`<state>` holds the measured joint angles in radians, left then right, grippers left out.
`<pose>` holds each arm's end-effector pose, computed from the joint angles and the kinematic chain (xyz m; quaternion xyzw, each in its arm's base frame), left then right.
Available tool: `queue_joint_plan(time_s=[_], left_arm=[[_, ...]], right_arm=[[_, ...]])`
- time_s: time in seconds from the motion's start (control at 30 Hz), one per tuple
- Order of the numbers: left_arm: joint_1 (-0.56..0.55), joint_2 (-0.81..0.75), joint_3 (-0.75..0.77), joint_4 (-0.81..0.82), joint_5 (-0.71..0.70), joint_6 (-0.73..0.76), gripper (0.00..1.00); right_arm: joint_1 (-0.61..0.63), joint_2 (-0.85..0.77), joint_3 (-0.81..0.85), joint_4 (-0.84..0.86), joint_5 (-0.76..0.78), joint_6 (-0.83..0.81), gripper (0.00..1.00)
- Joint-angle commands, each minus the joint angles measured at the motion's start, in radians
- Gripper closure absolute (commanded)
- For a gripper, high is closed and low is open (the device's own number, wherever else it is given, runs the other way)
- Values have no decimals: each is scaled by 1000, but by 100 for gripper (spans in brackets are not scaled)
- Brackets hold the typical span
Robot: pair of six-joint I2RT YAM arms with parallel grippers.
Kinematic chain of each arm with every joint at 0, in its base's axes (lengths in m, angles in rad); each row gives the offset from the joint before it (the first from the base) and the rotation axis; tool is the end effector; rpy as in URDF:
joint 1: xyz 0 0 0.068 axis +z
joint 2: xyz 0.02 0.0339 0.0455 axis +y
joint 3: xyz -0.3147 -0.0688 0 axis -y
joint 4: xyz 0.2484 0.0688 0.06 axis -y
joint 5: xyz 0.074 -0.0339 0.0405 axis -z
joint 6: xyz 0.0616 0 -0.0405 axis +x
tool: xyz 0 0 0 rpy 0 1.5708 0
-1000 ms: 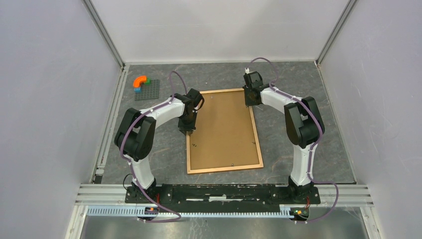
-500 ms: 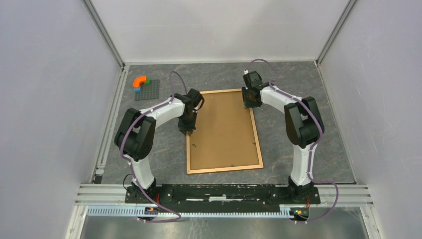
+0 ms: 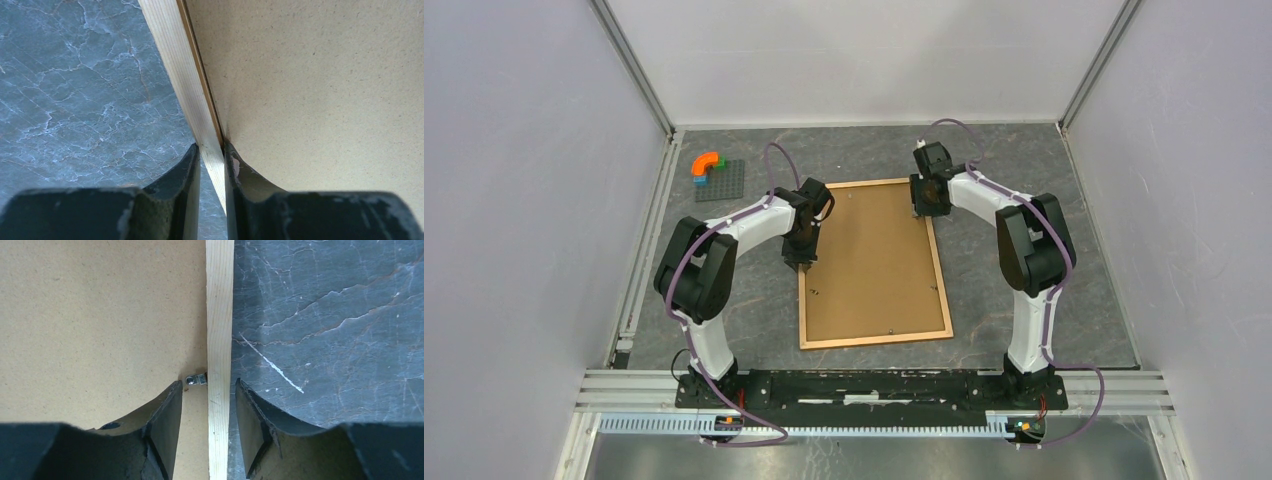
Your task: Put the photo into the frame
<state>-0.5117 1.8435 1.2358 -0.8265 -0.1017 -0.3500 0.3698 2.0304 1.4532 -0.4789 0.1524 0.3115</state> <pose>0.3181 -0.1715 0.1900 0.0770 0.9934 0.0176 0.0831 0.4387 0.1600 0.1929 -0.0087 0.9644 0.0154 0.2638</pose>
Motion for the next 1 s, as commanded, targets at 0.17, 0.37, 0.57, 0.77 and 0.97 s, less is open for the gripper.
queue_joint_plan(time_s=[0.17, 0.37, 0.57, 0.77, 0.97], left_arm=[[-4, 46, -7, 43, 45, 36, 80], [-5, 46, -9, 45, 53, 34, 80], [-7, 46, -7, 44, 55, 34, 80], [-6, 50, -4, 44, 53, 33, 80], [-5, 73, 8, 44, 63, 36, 81]], right_arm=[[-37, -3, -10, 43, -23, 147, 50], [-54, 34, 23, 33, -37, 169, 53], [-38, 32, -4, 16, -17, 149, 59], [-20, 0, -103, 45, -1, 146, 68], [-20, -31, -133, 65, -5, 135, 76]])
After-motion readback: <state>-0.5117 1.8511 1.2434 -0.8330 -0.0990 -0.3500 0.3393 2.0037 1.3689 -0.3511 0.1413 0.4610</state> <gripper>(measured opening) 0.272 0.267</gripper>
